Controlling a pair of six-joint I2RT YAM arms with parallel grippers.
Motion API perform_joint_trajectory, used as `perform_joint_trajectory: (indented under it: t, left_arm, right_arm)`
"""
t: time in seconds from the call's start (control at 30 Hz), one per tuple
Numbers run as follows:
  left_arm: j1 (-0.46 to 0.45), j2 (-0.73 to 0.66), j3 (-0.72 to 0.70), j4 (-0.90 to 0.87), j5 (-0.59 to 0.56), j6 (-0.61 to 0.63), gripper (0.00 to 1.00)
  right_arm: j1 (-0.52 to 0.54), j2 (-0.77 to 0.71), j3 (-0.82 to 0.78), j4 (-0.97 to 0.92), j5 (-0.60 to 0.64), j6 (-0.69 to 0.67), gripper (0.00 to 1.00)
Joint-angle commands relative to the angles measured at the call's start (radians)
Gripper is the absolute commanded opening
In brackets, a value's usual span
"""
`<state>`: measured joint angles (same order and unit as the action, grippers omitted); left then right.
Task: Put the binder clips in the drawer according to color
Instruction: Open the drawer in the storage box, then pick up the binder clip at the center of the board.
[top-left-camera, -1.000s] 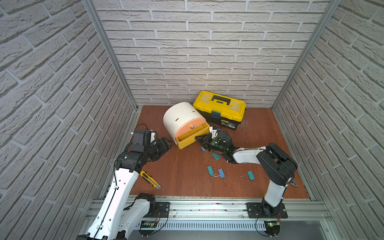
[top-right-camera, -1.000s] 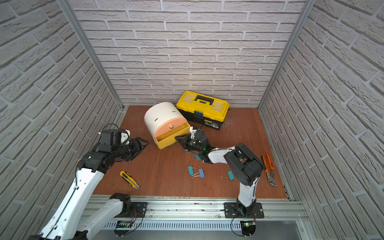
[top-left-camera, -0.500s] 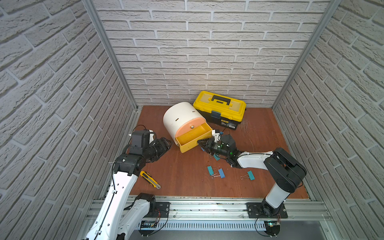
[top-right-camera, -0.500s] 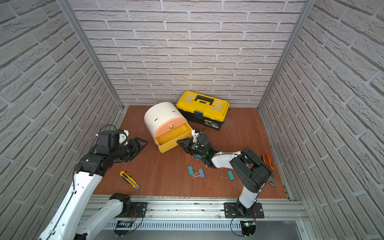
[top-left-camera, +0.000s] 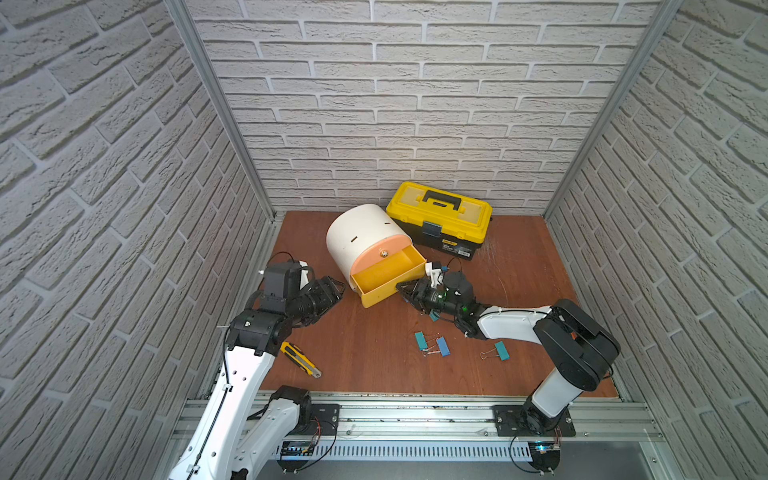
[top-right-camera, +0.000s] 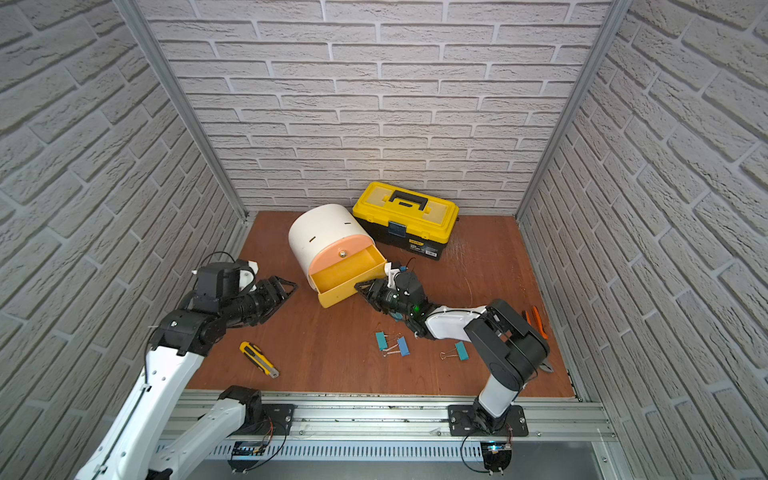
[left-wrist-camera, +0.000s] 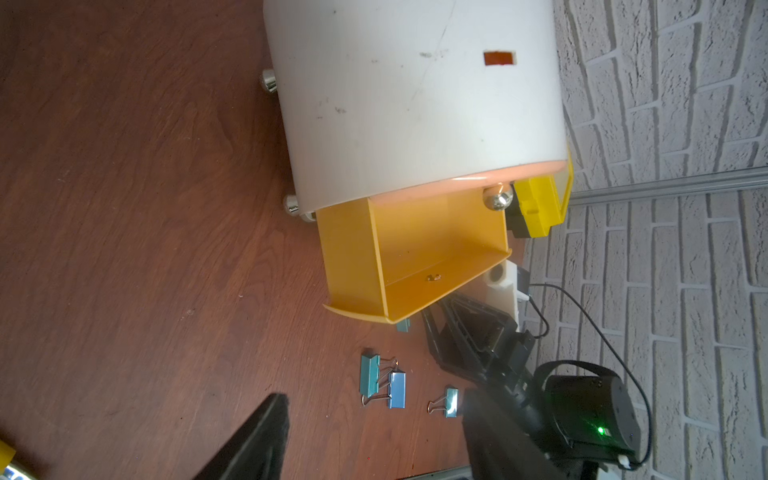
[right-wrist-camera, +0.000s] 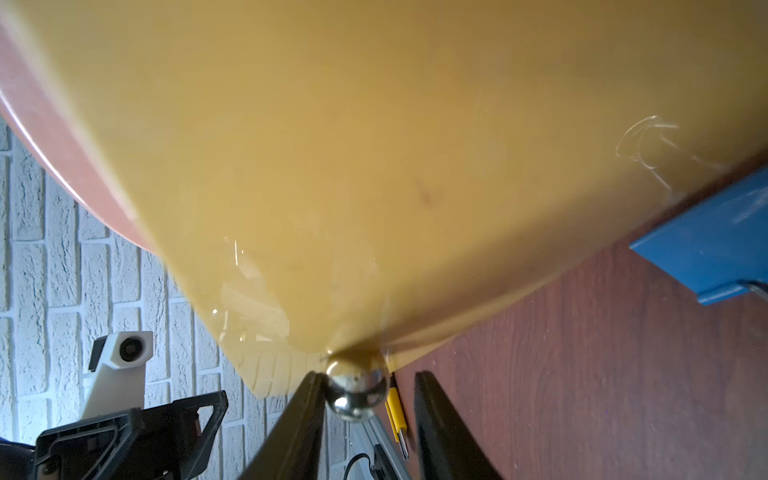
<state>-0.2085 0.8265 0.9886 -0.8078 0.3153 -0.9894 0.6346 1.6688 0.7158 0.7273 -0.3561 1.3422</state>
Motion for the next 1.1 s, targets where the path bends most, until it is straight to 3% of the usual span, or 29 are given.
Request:
perform_joint_trajectory:
  t: [0.0, 0.4, 0.83, 1.07]
  left_arm:
    - [-0.009, -0.006, -0.011, 0.038, -0.012, -0.002, 0.71]
    - [-0.023, 0.003, -0.014, 0.046, -0.025, -0.003, 0.7]
    - [-0.039, -0.036, -0.103, 0.033, -0.039, -0.018, 0.71]
    - [-0.095, -0.079, -0.192, 0.031, -0.084, -0.044, 0.7]
  right_arm:
    - [0.01, -0.048, -0.015, -0.027, 0.003, -0.042, 0.43]
    - [0.01, -0.2, -0.047, -0.262, 0.015, -0.183, 0.58]
    - [0.008, -0.467, 0.011, -0.914, 0.143, -0.5, 0.6]
    - [0.008, -0.507, 0.036, -1.166, 0.231, -0.596, 0.59]
